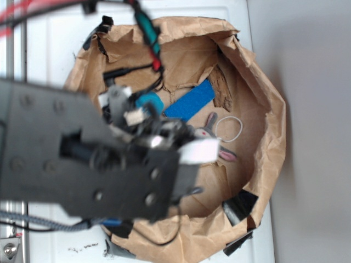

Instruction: Grab the gray animal.

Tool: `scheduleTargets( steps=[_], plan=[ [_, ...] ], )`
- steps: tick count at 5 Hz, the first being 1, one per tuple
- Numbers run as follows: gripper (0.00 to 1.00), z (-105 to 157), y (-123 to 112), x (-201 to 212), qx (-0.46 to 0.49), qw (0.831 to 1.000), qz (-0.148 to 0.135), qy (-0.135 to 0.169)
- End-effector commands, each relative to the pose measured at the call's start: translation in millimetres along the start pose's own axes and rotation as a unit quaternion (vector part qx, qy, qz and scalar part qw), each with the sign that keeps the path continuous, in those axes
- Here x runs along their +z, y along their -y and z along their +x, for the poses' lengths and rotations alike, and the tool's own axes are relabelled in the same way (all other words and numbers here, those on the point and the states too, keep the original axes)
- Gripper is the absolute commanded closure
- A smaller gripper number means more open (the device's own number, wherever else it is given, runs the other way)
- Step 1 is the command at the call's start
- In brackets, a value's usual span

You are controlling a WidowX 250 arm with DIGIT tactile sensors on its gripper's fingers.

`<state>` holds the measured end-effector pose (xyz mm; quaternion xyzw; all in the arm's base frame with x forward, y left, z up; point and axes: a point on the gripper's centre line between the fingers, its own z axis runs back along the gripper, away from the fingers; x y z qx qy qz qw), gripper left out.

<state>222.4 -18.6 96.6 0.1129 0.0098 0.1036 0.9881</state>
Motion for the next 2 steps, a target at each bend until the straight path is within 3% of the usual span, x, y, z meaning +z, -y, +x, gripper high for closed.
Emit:
scheduleTargets(
  steps=[1, 2],
  plan=[
    [0.0, 52.4, 13.2, -35.9, 0.086, 0.995, -0.046, 0.033],
    [0.0, 78.2, 18.0, -36.1, 0.089, 0.995, -0.043, 0.014]
  ],
)
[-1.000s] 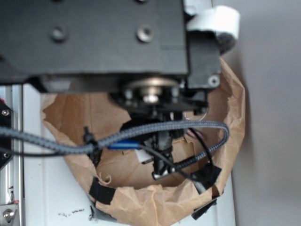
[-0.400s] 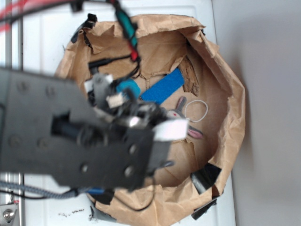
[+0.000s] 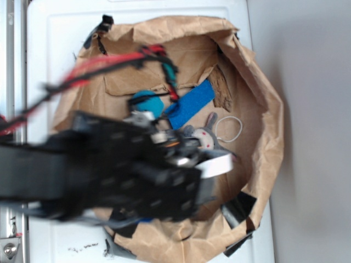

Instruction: Grab the gray animal.

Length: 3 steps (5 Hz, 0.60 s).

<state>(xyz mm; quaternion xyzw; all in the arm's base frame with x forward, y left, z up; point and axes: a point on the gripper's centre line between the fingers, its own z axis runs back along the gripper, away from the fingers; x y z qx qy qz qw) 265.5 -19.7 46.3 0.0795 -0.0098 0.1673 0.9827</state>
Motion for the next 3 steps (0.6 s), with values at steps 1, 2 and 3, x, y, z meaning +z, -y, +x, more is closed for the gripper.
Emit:
scheduleTargets(
  steps=[1, 2, 3],
  plan=[
    [0.0, 56.6, 2.9, 18.7, 0.04, 0.999, -0.021, -0.006],
    [0.0, 69.3, -0.8, 22.8, 0.044, 0.999, -0.03, 0.007],
    [0.0, 68.1, -2.3, 17.9, 0.044, 0.998, -0.021, 0.026]
  ],
)
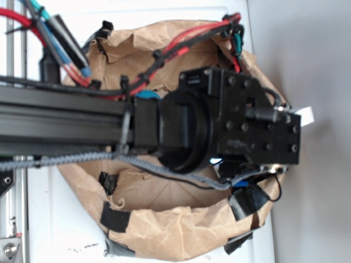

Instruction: Grab the gray animal.

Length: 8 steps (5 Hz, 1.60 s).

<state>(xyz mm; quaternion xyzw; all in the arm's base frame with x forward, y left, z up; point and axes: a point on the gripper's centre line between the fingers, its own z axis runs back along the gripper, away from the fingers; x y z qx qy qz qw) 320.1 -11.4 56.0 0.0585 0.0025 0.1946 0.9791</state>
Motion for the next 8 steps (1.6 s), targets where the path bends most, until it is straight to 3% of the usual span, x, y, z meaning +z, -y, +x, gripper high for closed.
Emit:
scheduleTargets(
  steps=[1, 2, 4, 5, 7, 8],
  plan=[
    [0.65, 4.4, -7.5, -7.8, 0.01, 0.997, 0.012, 0.069],
    [1.0, -0.5, -9.8, -25.7, 0.013, 0.997, 0.026, 0.071],
    [1.0, -3.5, -16.5, -35.8, 0.021, 0.997, 0.034, 0.072],
    [1.0, -7.9, -24.3, -5.3, 0.012, 0.997, 0.008, 0.076],
    [1.0, -28.8, -67.9, 51.4, -0.012, 0.995, -0.062, 0.073],
    [1.0, -46.1, -85.5, 65.7, -0.021, 0.994, -0.072, 0.074]
  ],
)
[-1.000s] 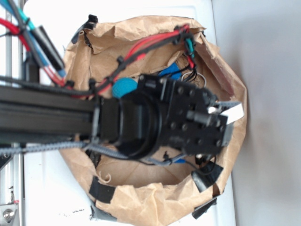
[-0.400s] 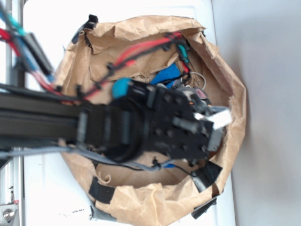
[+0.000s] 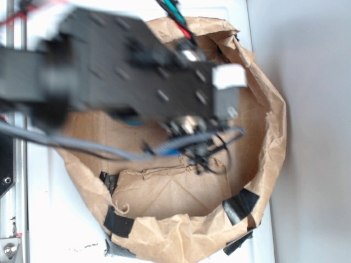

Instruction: Grab the gray animal.

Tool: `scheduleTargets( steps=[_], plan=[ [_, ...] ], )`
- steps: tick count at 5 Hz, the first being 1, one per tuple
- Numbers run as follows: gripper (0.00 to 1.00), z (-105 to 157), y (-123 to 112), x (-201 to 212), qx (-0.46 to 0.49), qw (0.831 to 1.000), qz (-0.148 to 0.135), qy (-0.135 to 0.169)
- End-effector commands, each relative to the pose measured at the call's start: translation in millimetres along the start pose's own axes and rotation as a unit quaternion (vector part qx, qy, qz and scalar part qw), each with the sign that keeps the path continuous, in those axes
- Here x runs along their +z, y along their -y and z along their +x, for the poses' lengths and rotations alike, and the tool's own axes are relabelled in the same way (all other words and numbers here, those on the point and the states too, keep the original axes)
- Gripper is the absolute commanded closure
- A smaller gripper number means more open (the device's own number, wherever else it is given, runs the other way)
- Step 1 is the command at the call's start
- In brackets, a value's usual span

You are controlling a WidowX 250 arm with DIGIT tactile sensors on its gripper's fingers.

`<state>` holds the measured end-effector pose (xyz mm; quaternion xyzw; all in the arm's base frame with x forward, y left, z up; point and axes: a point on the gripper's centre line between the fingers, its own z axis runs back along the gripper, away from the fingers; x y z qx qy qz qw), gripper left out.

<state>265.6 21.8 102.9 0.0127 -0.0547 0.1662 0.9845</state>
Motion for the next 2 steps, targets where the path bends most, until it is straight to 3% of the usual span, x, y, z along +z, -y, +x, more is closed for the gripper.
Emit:
scheduleTargets(
  steps=[1, 2],
  plan=[
    [1.0, -19.7, -28.8, 38.6, 0.013, 0.999, 0.016, 0.024],
    [1.0, -22.8, -18.4, 32.9, -0.033, 0.997, 0.071, 0.03]
  ],
)
